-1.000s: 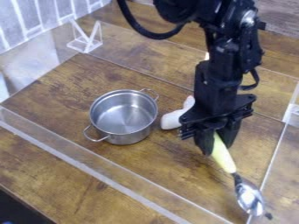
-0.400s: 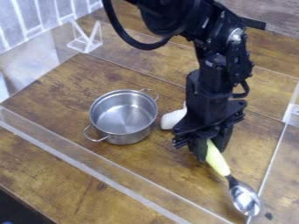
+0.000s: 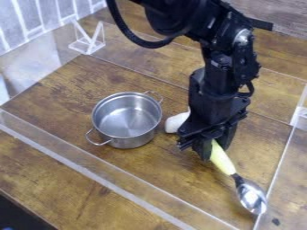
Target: Move the green spoon to the left side of the table
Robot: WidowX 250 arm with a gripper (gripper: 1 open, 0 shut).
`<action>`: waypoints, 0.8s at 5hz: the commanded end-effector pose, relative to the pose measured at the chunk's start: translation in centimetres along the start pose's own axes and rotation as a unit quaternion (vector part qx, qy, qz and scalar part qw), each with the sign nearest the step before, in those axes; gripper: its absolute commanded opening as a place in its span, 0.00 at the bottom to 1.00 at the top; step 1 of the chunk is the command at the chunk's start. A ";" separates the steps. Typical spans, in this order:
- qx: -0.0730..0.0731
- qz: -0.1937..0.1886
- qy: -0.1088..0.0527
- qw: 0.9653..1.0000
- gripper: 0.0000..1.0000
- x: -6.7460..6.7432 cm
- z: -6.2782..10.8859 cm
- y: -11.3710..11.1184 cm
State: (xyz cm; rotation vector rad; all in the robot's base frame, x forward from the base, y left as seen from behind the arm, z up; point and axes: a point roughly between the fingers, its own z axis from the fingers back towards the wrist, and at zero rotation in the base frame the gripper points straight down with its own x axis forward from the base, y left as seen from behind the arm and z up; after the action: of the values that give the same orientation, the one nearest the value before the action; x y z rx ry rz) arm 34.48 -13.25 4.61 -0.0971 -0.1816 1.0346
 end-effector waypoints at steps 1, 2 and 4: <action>-0.056 0.023 -0.015 0.998 0.00 -1.3 3.9 -2.3; -0.064 -0.005 -0.011 0.998 0.00 -1.2 3.8 -2.3; -0.070 -0.035 -0.008 0.997 0.00 0.0 4.4 -2.1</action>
State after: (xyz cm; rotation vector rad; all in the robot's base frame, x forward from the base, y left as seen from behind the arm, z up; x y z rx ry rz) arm 34.54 -14.64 5.59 -0.1284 -0.2045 0.9441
